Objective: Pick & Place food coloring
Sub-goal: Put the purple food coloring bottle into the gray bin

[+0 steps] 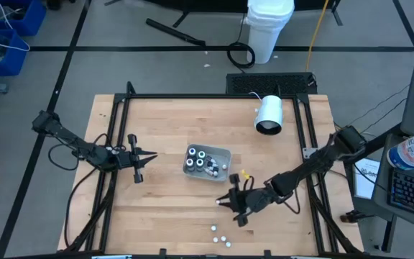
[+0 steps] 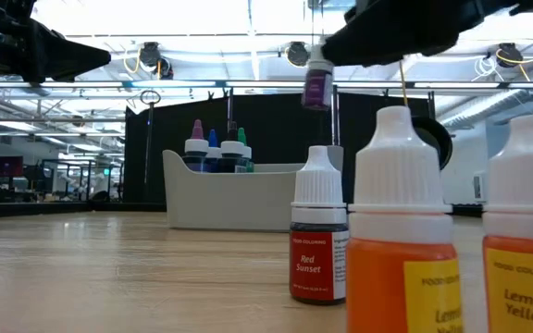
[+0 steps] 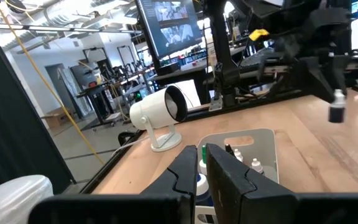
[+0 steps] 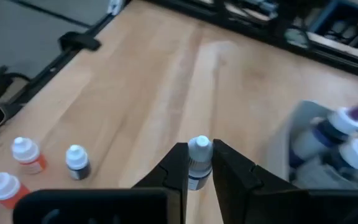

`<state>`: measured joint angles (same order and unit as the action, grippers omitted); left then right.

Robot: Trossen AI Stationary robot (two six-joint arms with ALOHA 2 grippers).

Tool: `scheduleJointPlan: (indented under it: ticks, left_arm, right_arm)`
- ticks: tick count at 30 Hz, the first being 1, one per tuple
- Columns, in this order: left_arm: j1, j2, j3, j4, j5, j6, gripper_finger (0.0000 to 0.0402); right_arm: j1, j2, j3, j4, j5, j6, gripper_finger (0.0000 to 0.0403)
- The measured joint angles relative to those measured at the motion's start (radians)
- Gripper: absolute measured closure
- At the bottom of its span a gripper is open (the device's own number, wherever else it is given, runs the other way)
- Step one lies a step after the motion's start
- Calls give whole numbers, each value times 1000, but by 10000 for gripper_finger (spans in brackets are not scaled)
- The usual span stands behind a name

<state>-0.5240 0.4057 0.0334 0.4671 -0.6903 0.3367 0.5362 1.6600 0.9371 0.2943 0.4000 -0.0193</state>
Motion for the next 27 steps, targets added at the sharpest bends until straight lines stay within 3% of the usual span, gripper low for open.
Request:
scheduleJointPlan:
  ticks: [10, 15, 20, 27]
  left_arm:
    - [0, 0, 0, 0, 0, 0, 360]
    - [0, 0, 0, 1, 0, -10, 360]
    - [0, 0, 0, 1, 0, -6, 360]
    - [0, 0, 0, 1, 0, 12, 360]
  right_arm:
    - [9, -119, -201, 170, 50, 88, 362]
    - [-2, -135, -228, 213, 49, 72, 361]
    - [-98, -135, -195, 315, 38, -24, 361]
    - [-303, -135, -121, 236, -10, 7, 361]
